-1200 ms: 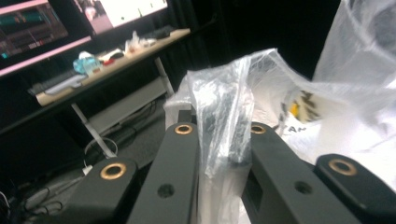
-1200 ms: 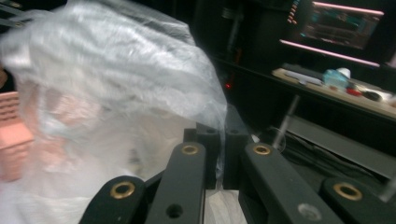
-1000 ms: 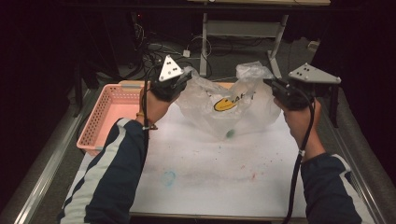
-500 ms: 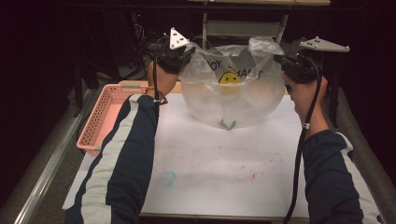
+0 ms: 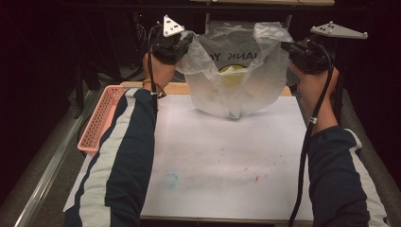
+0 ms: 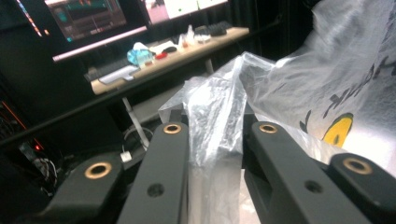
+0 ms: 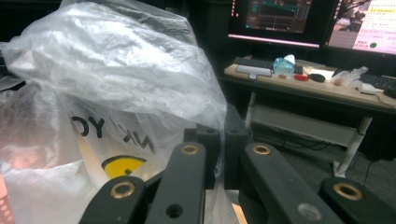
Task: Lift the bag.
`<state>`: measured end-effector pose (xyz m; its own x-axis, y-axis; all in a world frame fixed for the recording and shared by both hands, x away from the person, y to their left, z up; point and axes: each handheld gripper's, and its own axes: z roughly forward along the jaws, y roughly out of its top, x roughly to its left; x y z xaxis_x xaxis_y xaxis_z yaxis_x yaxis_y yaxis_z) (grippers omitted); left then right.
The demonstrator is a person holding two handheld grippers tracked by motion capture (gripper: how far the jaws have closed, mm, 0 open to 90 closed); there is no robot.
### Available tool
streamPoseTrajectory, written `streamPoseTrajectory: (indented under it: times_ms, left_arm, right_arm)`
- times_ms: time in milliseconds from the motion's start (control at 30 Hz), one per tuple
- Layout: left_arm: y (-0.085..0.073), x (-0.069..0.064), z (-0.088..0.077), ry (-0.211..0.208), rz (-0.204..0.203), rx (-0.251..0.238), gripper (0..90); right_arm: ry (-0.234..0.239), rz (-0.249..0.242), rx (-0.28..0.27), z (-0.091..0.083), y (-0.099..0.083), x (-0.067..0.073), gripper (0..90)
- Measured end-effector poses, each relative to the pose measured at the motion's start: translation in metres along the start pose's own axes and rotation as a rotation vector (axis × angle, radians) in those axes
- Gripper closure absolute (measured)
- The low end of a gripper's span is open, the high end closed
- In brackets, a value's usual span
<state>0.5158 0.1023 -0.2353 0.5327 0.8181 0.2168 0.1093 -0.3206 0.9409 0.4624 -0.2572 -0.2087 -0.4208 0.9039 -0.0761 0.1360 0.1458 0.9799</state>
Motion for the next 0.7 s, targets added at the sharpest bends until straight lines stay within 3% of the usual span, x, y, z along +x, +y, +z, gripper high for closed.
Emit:
streamPoseTrajectory:
  times_ms: [133, 233, 300, 367, 433, 567, 700]
  left_arm:
    - [-0.007, -0.008, 0.008, -0.005, 0.0, 0.019, 70.8]
    - [-0.012, -0.014, 0.012, -0.012, -0.009, 0.027, 59.1]
    - [-0.013, -0.018, 0.01, 0.0, -0.023, 0.01, 45.9]
    - [-0.014, -0.019, 0.008, -0.038, -0.028, -0.003, 43.2]
    - [-0.014, -0.02, 0.005, -0.026, -0.016, -0.004, 32.8]
    - [-0.017, -0.019, -0.003, -0.034, -0.044, -0.027, 27.0]
    - [-0.03, -0.028, -0.001, -0.049, -0.001, 0.005, 27.1]
  right_arm:
    - [-0.002, 0.0, 0.027, 0.009, -0.01, 0.001, 90.0]
    - [-0.012, 0.004, 0.052, 0.017, -0.02, 0.001, 90.0]
    - [-0.023, 0.002, 0.067, 0.022, -0.026, -0.001, 90.0]
    - [-0.037, 0.009, 0.083, 0.027, -0.031, -0.004, 90.0]
    - [-0.061, -0.001, 0.104, 0.033, -0.036, -0.008, 90.0]
    - [-0.094, 0.003, 0.134, 0.041, -0.043, -0.015, 90.0]
    - [-0.096, 0.027, 0.136, 0.042, -0.05, -0.02, 90.0]
